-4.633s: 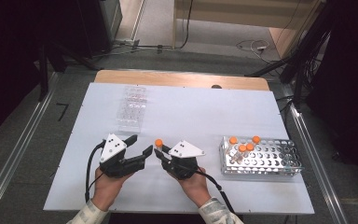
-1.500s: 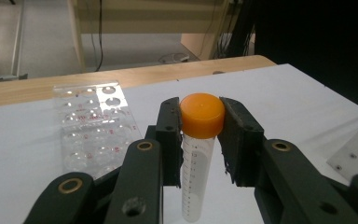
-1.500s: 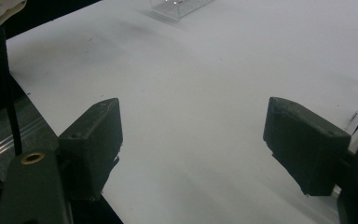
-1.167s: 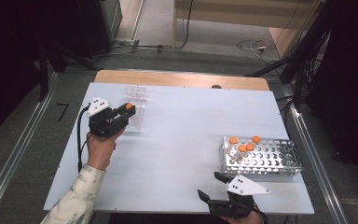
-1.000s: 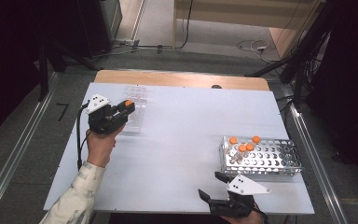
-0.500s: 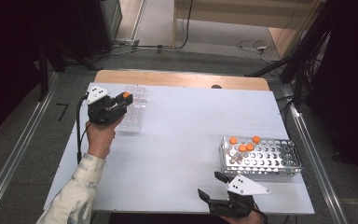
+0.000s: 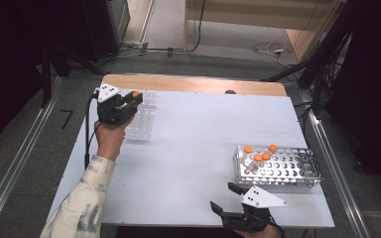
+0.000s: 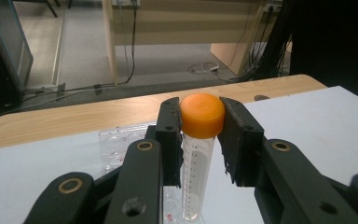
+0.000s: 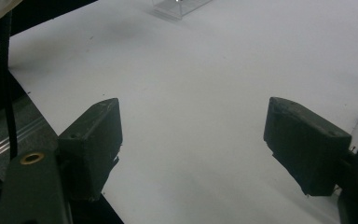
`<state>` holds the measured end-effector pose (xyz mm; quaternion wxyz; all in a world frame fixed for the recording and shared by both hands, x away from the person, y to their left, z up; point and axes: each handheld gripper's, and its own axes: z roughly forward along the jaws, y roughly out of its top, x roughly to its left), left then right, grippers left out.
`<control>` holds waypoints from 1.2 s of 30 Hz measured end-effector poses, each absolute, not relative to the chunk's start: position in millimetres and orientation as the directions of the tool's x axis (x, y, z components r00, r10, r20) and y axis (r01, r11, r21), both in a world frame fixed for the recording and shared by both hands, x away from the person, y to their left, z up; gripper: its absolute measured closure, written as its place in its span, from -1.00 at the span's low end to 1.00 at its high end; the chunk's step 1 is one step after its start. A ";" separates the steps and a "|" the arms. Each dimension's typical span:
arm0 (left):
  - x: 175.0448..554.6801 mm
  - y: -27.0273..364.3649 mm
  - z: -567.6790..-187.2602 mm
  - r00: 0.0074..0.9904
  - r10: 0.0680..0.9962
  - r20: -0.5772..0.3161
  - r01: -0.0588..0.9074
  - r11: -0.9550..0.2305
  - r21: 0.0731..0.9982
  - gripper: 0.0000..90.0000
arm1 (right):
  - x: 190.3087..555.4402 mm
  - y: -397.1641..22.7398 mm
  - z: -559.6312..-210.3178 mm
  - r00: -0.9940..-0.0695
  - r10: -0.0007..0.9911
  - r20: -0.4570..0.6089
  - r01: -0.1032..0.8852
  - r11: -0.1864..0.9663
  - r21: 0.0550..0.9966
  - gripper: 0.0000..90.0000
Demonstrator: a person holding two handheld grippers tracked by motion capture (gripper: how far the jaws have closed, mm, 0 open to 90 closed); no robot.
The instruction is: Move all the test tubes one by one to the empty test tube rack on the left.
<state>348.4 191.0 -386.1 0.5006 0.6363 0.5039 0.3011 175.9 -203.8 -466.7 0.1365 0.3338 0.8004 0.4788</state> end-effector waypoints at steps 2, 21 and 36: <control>349.4 191.2 -387.5 0.310 0.943 -0.121 0.348 0.005 0.937 0.57 | 175.5 -203.7 -466.3 -0.740 0.664 0.103 0.404 0.316 0.858 -0.60; 355.4 175.9 -430.4 0.299 0.954 -0.033 0.419 -0.101 0.902 0.56 | 174.0 -202.7 -465.6 -0.745 0.658 0.111 0.405 0.314 0.859 -0.60; 356.0 177.2 -441.4 0.307 0.950 -0.059 0.453 -0.091 0.887 0.20 | 174.3 -203.4 -465.3 -0.745 0.659 0.104 0.398 0.314 0.862 -0.60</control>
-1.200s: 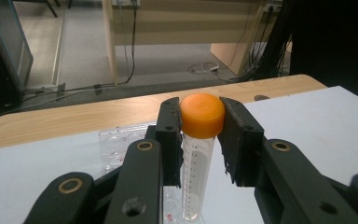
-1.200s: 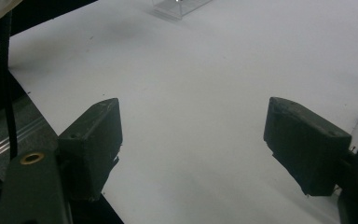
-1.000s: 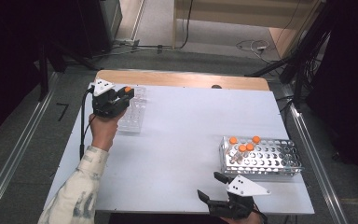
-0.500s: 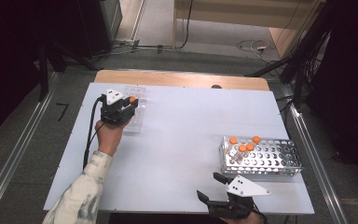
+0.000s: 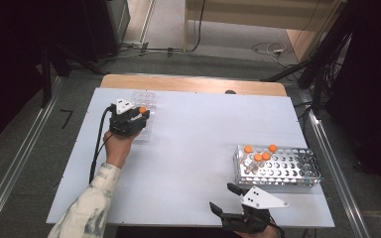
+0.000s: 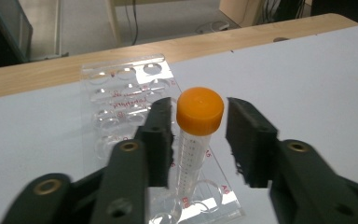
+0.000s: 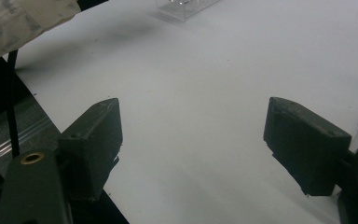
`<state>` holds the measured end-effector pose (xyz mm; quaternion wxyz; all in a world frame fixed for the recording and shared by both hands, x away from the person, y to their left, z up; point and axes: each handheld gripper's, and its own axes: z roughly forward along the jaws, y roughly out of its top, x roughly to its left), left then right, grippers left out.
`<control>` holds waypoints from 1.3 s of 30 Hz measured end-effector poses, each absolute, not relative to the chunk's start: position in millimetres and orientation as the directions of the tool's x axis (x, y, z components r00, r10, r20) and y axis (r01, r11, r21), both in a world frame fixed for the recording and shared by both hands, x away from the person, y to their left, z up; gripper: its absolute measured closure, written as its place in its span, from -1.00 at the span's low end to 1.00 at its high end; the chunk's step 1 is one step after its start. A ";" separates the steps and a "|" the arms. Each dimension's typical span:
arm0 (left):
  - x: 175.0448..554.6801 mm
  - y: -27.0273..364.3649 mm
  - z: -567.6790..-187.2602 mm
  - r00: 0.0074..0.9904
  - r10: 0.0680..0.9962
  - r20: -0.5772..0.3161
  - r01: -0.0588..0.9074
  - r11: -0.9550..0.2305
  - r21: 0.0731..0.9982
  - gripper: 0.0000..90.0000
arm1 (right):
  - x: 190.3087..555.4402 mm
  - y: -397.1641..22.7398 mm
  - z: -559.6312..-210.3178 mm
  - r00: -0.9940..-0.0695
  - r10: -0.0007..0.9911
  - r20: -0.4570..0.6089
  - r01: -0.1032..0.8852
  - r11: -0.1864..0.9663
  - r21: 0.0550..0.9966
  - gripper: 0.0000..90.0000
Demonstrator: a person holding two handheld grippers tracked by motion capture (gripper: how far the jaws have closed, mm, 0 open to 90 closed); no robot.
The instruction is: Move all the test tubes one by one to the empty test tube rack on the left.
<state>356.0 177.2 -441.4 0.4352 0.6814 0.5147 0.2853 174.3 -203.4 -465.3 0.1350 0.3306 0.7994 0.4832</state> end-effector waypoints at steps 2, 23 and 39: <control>353.9 178.4 -441.5 0.304 0.949 -0.081 0.453 -0.070 0.889 0.02 | 174.6 -204.0 -465.2 -0.741 0.663 0.105 0.403 0.314 0.860 -0.60; 277.3 215.1 -442.2 0.269 0.943 -0.196 0.449 0.057 0.892 -0.65 | 176.2 -230.3 -453.8 -0.671 0.740 0.037 0.366 0.287 0.885 -0.58; 264.8 214.6 -439.8 0.290 0.936 -0.198 0.424 0.060 0.904 -0.65 | 187.4 -284.0 -445.4 -0.529 0.847 0.049 0.378 0.183 0.908 -0.55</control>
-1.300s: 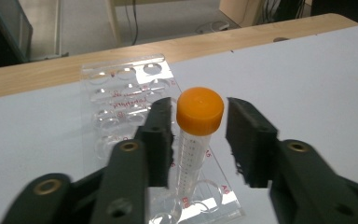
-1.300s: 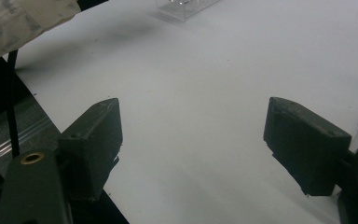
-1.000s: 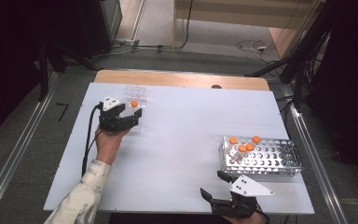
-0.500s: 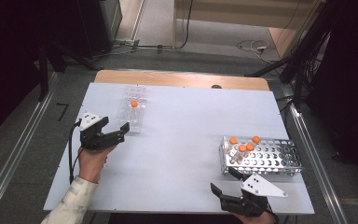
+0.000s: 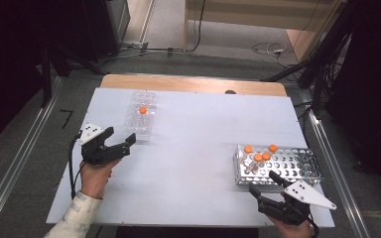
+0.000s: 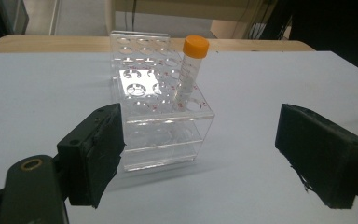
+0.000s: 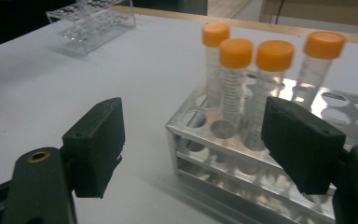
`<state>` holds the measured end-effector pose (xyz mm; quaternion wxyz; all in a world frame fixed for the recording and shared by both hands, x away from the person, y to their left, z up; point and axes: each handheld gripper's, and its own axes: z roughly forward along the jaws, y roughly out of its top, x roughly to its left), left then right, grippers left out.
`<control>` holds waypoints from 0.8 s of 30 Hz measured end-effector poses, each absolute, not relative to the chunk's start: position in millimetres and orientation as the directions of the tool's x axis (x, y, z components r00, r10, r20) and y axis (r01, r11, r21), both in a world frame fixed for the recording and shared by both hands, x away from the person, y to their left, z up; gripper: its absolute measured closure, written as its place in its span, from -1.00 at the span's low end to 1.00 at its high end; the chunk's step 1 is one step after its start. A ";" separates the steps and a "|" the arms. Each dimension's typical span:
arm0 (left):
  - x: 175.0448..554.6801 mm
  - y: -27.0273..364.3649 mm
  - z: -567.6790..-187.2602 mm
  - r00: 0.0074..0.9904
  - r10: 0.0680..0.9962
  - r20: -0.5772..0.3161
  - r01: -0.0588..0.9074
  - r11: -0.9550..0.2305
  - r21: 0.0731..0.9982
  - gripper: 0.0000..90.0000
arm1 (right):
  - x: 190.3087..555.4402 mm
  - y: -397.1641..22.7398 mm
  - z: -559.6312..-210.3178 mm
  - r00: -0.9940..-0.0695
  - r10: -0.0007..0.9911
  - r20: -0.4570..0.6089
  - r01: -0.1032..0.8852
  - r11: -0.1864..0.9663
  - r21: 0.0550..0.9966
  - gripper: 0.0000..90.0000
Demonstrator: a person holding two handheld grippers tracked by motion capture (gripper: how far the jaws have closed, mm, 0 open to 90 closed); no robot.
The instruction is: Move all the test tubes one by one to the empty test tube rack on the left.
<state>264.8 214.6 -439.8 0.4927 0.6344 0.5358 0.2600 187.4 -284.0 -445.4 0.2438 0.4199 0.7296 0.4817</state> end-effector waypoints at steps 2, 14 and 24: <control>264.4 214.0 -439.5 0.292 0.936 -0.195 0.422 0.056 0.905 -0.65 | 189.6 -289.6 -445.9 -0.510 0.859 0.049 0.380 0.174 0.908 -0.55; 265.4 214.8 -440.4 0.296 0.934 -0.198 0.423 0.058 0.905 -0.65 | 211.8 -312.1 -447.6 -0.394 0.919 0.031 0.388 0.135 0.912 -0.48; 265.7 213.7 -440.5 0.295 0.935 -0.194 0.424 0.054 0.904 -0.65 | 238.4 -319.3 -451.7 -0.334 0.942 0.024 0.418 0.125 0.900 -0.17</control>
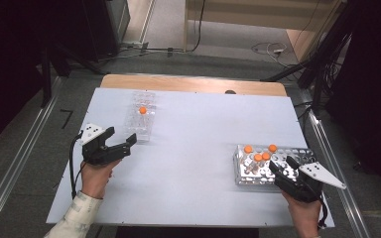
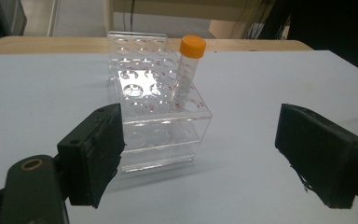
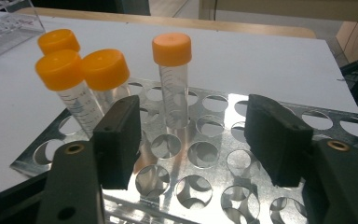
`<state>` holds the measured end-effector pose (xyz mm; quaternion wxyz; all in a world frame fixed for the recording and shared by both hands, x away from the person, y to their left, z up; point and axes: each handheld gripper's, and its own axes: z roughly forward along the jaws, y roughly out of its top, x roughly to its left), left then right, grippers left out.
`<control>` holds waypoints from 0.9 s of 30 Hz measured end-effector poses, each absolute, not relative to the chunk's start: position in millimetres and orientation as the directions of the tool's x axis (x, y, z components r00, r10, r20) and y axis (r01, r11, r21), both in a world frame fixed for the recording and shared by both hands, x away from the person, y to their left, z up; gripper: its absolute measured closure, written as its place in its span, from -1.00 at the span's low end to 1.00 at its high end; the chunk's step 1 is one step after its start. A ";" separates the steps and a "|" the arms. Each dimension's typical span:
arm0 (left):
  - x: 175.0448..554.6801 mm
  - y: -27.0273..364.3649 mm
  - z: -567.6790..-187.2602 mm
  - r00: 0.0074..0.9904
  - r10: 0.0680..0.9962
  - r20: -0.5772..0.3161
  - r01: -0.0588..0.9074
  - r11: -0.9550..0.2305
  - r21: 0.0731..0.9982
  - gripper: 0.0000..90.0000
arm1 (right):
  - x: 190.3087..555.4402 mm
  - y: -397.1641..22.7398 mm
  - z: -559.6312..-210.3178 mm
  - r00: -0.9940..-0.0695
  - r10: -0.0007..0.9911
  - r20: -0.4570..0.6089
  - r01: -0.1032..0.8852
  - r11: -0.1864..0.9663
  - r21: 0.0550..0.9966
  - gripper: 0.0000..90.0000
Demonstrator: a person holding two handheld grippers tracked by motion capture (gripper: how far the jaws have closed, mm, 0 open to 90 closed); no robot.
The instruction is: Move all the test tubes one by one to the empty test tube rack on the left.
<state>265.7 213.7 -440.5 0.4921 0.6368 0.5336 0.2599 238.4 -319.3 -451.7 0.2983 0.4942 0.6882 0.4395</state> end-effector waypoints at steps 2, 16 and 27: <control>265.9 213.7 -440.7 0.296 0.935 -0.194 0.424 0.053 0.904 -0.65 | 242.9 -318.9 -452.9 -0.332 0.943 0.019 0.422 0.130 0.897 -0.10; 266.2 212.0 -441.7 0.298 0.936 -0.190 0.428 0.047 0.903 -0.65 | 257.9 -309.9 -456.7 -0.363 0.932 0.012 0.427 0.154 0.891 0.28; 266.4 210.6 -442.5 0.301 0.935 -0.189 0.432 0.043 0.901 -0.64 | 264.5 -302.3 -461.8 -0.363 0.932 -0.005 0.445 0.178 0.878 0.50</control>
